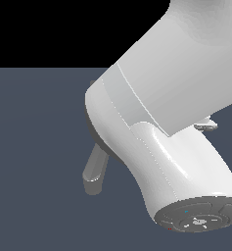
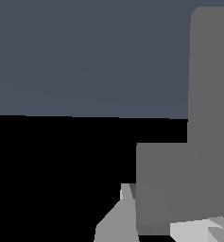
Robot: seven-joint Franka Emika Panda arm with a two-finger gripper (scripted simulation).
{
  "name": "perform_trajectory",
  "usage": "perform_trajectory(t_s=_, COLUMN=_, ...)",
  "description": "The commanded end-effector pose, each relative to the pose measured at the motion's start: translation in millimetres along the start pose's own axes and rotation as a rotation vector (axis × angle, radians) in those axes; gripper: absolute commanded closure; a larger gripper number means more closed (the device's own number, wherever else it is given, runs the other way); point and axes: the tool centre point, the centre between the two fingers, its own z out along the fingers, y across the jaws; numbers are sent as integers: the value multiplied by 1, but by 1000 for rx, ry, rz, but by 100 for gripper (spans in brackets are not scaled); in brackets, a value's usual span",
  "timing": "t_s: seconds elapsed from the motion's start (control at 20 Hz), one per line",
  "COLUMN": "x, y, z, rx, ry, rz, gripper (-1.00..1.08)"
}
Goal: Turn on the faucet by rotating a designated handle.
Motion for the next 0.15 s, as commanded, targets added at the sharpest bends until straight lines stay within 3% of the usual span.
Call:
perform_trajectory(t_s=0.0, x=12, y=4, z=0, rx=-19, ry=13, rz=-2, gripper=108)
perform_trajectory(t_s=0.1, x=15, y=4, z=0, rx=-19, ry=14, rz=-2, gripper=108)
